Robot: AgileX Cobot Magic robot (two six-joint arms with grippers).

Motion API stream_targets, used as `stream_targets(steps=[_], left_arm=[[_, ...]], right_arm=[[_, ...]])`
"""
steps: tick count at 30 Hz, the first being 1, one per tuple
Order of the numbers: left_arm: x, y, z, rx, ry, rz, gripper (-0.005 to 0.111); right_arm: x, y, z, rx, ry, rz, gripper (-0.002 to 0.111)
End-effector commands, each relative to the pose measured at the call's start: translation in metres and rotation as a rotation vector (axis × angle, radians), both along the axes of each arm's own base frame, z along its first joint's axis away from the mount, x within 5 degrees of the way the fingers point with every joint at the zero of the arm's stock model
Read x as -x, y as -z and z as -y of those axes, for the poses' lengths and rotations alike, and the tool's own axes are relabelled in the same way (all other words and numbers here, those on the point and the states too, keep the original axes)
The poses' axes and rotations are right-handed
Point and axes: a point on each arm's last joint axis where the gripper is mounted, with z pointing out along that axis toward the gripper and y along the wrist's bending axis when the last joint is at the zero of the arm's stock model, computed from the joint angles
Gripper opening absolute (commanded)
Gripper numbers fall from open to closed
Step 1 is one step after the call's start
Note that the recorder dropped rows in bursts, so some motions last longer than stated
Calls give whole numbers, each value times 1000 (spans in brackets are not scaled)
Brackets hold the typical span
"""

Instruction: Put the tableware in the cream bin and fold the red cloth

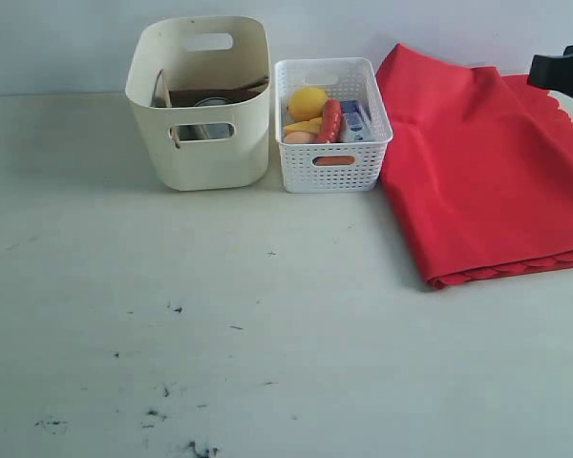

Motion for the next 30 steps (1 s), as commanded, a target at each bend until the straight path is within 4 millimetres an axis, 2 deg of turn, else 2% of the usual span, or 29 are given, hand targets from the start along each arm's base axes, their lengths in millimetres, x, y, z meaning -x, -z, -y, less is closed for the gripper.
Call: stream_targets(steps=[1,15,18,24,30], left_arm=[[0,1,0,8,-2,1,0],[0,1,0,6,-2,1,0],[0,1,0,6,-2,1,0],[0,1,0,6,-2,1,0],[0,1,0,6,-2,1,0]], right_arm=[[1,-1,1,0,1,10,0],[1,-1,1,0,1,10,0],[2,-1,1,-53,24,2,0],[28,3,3,-43,22,-157,0],[67,2,8,-122,42,-113,0]])
